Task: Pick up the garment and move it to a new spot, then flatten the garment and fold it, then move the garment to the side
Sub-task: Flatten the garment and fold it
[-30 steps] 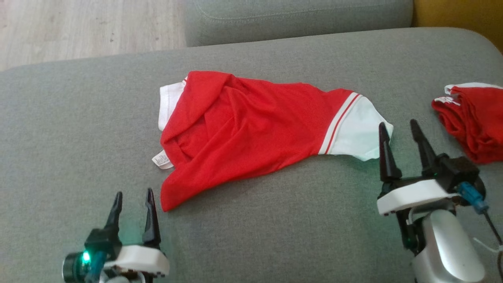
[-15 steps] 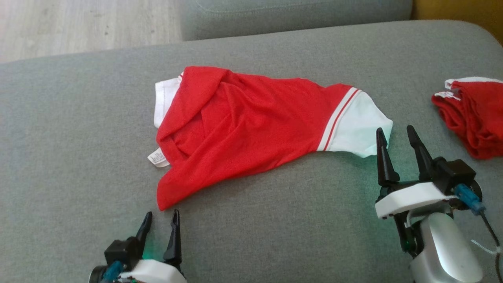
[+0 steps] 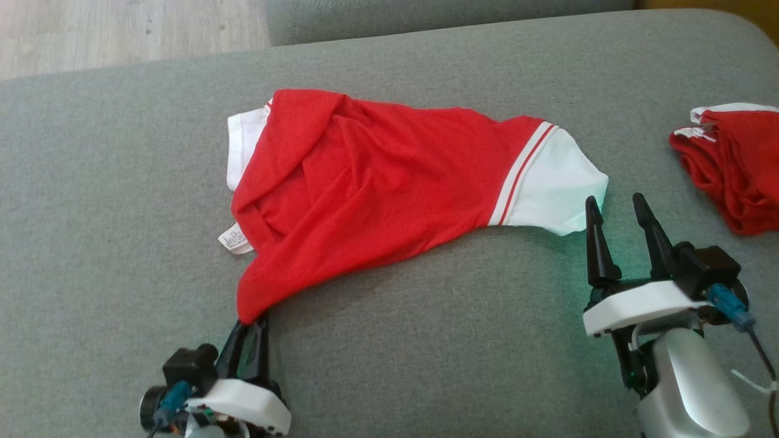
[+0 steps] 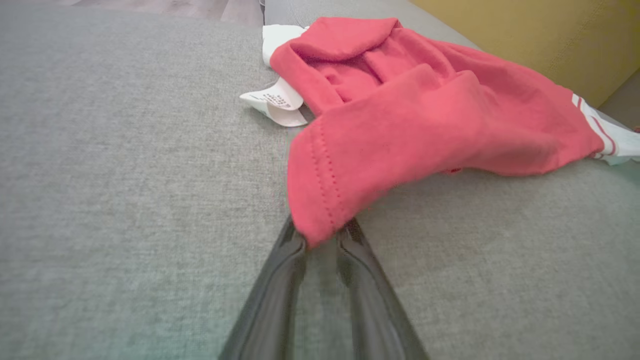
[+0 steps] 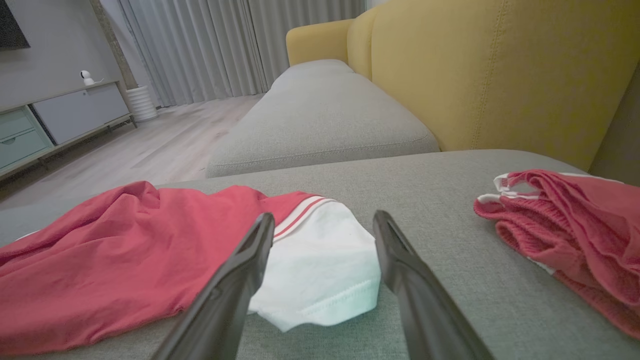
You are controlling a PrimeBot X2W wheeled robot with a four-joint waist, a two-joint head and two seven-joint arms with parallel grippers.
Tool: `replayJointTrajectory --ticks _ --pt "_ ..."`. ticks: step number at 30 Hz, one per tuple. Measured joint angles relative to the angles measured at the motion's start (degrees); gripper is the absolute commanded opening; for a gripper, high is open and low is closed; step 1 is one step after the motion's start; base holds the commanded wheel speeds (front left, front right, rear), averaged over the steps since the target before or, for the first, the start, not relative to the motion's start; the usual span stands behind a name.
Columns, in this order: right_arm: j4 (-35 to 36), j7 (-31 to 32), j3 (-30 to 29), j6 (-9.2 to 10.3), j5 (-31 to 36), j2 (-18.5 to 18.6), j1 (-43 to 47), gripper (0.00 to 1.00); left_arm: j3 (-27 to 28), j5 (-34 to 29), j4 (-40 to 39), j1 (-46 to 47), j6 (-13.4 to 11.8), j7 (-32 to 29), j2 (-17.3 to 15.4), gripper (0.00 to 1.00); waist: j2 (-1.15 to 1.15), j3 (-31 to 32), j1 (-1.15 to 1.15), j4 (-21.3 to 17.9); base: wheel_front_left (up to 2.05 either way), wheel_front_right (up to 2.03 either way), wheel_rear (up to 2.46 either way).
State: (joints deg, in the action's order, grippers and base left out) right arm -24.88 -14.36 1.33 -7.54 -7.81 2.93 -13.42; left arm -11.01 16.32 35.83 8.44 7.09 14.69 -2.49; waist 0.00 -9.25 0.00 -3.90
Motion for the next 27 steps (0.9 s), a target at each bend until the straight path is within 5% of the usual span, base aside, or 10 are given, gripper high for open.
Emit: replayJointTrajectory --ticks 3,4,5,19,27 --pt "-0.2 0.0 -0.1 0.0 -0.3 0.0 0.0 1.0 0.0 -0.1 -1.1 0.5 0.0 0.0 0.0 0.34 0.0 -0.5 0.0 0.3 0.0 0.0 0.0" --pt "-0.2 0.0 -0.2 0.0 -0.3 0.0 0.0 1.0 0.0 -0.2 -1.4 0.9 0.0 0.0 0.0 0.23 0.0 -0.6 0.0 0.4 0.0 0.0 0.0" --pt "-0.3 0.0 -0.2 0.0 -0.5 0.0 0.0 1.0 0.0 -0.2 -1.8 1.1 0.1 0.0 0.0 0.0 0.0 -0.8 0.0 0.6 0.0 0.0 0.0" --pt "-10.6 0.0 -8.1 0.0 4.9 0.0 -3.8 1.0 5.5 -1.2 -10.3 -0.4 0.4 0.0 0.1 0.0 0.0 -0.9 0.0 4.5 0.0 0.0 0.0" --pt "-18.2 0.0 -6.9 0.0 6.1 0.2 -5.9 1.0 6.3 -2.7 -10.0 -1.2 0.4 0.0 0.1 0.0 0.0 -2.2 0.0 6.8 0.0 0.0 0.0"
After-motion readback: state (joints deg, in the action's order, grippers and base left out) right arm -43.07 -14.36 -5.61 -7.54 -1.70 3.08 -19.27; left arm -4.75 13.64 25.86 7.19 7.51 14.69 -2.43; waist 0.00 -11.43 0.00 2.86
